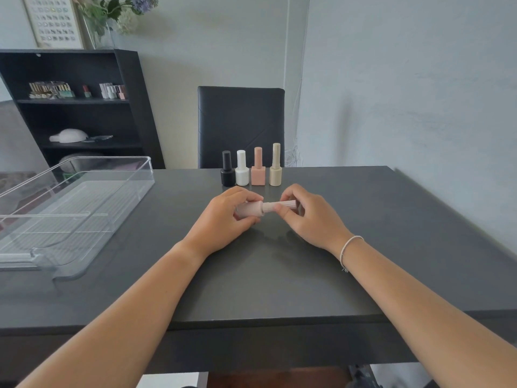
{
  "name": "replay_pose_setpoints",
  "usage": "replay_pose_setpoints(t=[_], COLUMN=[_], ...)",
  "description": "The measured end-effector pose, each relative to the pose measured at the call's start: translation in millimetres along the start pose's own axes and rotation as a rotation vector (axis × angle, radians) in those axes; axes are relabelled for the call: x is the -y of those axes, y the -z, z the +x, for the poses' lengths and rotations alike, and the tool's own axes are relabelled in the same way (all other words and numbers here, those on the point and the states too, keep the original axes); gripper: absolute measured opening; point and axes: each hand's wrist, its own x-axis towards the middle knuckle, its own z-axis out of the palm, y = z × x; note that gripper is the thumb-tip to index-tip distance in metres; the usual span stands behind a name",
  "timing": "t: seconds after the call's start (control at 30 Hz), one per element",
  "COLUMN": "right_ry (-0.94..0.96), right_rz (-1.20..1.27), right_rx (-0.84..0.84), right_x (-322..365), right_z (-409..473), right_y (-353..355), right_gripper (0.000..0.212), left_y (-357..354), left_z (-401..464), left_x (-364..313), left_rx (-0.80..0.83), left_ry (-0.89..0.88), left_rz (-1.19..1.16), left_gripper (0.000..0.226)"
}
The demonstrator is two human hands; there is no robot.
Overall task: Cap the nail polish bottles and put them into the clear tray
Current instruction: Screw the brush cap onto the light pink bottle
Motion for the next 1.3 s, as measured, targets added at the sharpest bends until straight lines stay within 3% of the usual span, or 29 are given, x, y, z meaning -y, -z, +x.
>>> replay_pose_setpoints(t=[0.13,0.27,0.37,0.47,0.63,0.8,1.17,1.3], right_ry=[0.013,-0.029,0.009,0.029,-0.032,0.032,-0.001,-0.012], right_rz=[0.001,-0.014,-0.004,-0.008,-0.018,0.004,0.001,0.101], right_rx=[-0.001,-0.001,0.009,0.002,0.005,-0.006,-0.033,-0.084], right_x=[-0.5,-2.0,-1.2,-0.3,-0.7,0.6,-1.3,-1.4], right_z=[0.2,0.8,-0.5,0.0,0.7,-0.2,1.5,3.4], right_y=[-0.1,-0.2,0.6,0.9,0.4,1.4,0.2,-0.7], right_gripper=[0.013,0.034,0.015,0.01,0.035,0.01,0.02,0.023], left_y=[0.2,0.1,0.3,0.3,0.5,0.5,-0.5,-0.8], left_z=[-0.4,-0.3,0.1,-0.3,-0.1,0.1,0.7,0.9], left_x=[-0.4,-0.7,-0.8,-0.8,-0.9,0.1,3.4,2.5], left_rx=[0.002,0.005,0.002,0.004,0.008,0.013,0.019,0.003], left_ry=[0.003,0.0,-0.002,0.003,-0.001,0.005,0.014,0.024], left_rz=[-0.001,0.003,0.006,0.005,0.013,0.023,0.02,-0.02], left_gripper=[0.033,0.033,0.033,0.033,0.033,0.033,0.034,0.035])
